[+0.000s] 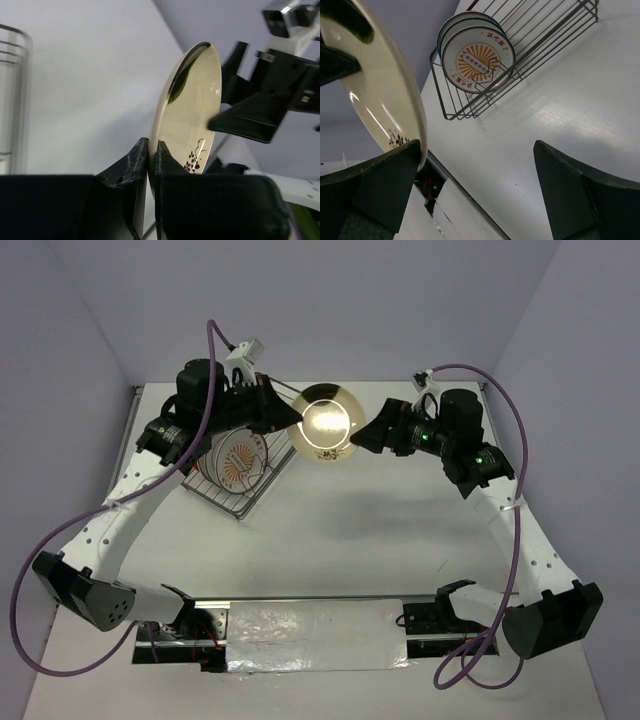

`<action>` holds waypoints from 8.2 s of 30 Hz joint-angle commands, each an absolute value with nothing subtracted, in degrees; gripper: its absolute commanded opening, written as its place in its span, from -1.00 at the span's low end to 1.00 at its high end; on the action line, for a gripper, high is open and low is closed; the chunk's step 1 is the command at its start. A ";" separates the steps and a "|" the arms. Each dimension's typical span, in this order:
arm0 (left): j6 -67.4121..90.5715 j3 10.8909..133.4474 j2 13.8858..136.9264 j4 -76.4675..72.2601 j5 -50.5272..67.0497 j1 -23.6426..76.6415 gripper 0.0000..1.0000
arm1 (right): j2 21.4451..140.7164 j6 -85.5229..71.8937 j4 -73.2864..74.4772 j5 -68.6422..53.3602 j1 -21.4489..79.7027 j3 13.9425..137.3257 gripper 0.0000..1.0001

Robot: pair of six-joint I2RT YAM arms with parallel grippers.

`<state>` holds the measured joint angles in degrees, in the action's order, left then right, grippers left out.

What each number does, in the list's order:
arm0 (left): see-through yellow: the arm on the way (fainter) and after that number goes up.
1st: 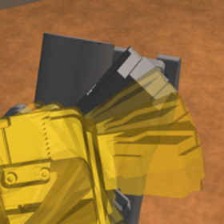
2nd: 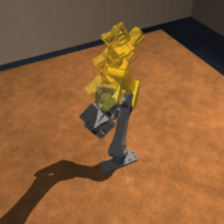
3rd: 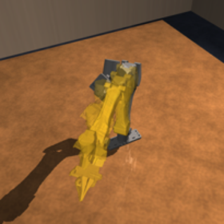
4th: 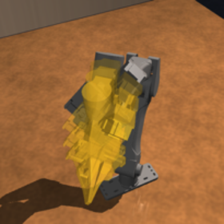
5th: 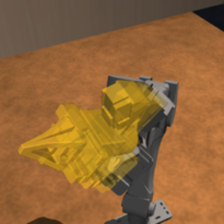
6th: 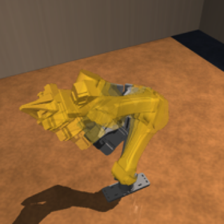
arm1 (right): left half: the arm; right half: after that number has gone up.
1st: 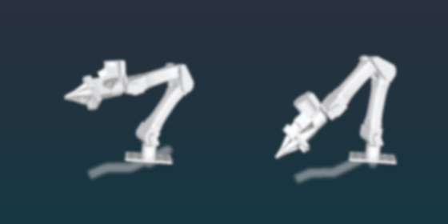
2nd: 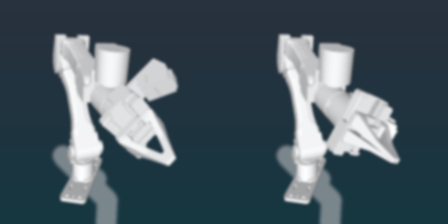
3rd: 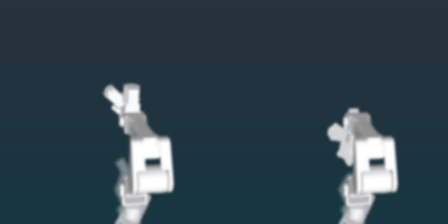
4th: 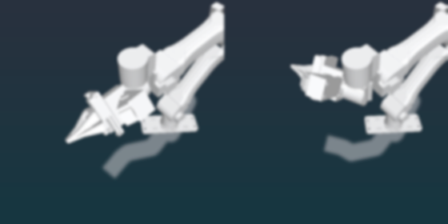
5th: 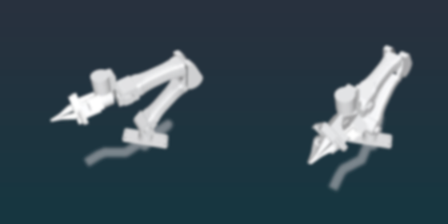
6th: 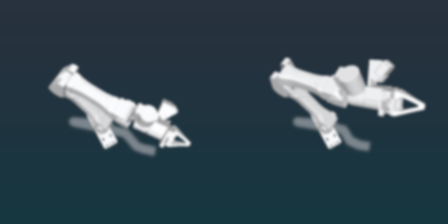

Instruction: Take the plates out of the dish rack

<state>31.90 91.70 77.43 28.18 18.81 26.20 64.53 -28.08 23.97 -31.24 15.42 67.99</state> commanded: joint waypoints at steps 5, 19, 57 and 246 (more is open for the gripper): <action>52.20 82.97 80.76 0.53 41.39 26.10 -0.99 | 67.85 -30.32 10.74 -35.85 15.03 68.56 0.21; 35.07 101.33 90.52 56.41 -18.26 24.44 0.99 | 77.33 -34.37 22.25 -14.14 1.85 62.32 -0.95; 10.10 88.58 98.26 44.55 -19.42 17.67 -0.71 | 69.17 -30.24 23.64 -16.61 -4.40 50.01 1.00; 4.49 96.32 95.97 43.25 -17.49 9.49 0.26 | 81.84 -20.31 37.79 0.26 27.68 67.41 1.00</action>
<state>6.98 93.84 93.32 46.09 -17.69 9.91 86.15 -20.71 35.22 -0.38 26.59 65.93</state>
